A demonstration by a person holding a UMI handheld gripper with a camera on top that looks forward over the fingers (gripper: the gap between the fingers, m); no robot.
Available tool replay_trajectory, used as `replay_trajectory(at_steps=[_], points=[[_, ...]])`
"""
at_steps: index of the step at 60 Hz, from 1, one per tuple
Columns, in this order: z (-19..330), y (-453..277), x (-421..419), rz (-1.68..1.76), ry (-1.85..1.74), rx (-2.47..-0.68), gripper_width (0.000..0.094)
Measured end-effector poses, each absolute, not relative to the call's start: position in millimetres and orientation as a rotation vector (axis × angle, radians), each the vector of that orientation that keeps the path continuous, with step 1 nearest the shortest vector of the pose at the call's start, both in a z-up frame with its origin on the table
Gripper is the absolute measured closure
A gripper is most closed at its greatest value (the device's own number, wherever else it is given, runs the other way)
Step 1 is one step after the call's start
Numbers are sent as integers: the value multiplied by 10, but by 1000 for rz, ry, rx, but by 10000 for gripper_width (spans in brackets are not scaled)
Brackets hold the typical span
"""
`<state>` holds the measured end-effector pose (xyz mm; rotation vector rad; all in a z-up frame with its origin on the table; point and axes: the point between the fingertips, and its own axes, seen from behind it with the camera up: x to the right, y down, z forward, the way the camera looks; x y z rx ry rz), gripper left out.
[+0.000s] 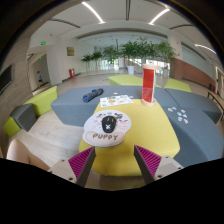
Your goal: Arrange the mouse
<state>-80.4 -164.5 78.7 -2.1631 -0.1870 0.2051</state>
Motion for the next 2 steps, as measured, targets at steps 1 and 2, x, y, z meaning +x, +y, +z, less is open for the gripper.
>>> replay_trajectory(at_steps=[1, 2], points=[[770, -1657, -813, 219, -187, -2168, 109], [755, -1665, -816, 231, -189, -2171, 109]])
